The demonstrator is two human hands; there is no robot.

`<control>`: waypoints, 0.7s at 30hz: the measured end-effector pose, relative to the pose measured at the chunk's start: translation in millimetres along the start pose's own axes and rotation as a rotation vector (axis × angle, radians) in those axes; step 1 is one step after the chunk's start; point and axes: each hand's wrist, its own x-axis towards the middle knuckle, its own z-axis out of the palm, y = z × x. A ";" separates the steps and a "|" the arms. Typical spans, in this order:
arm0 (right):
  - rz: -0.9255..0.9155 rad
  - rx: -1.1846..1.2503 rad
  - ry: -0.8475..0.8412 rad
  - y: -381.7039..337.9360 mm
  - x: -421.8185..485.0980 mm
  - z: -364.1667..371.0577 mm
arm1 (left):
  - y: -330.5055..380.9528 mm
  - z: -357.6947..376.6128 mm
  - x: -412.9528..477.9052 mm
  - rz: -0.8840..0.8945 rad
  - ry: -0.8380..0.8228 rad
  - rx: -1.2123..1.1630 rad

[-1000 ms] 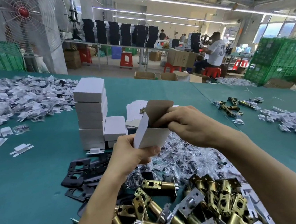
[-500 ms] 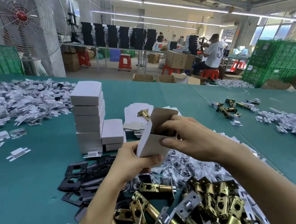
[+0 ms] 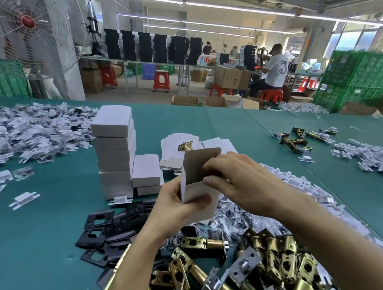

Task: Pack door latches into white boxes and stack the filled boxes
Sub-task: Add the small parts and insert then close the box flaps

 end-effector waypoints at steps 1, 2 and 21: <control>0.017 -0.074 -0.028 -1.1 -0.5 1.0 | -0.7 0.3 0.2 0.010 -0.008 0.006; 0.034 -0.140 -0.064 -2.0 -1.0 2.6 | -1.5 0.7 0.6 0.017 -0.025 0.012; 0.162 -0.434 -0.163 0.8 -1.7 22.4 | -29.3 14.9 -3.1 -0.088 -0.059 0.140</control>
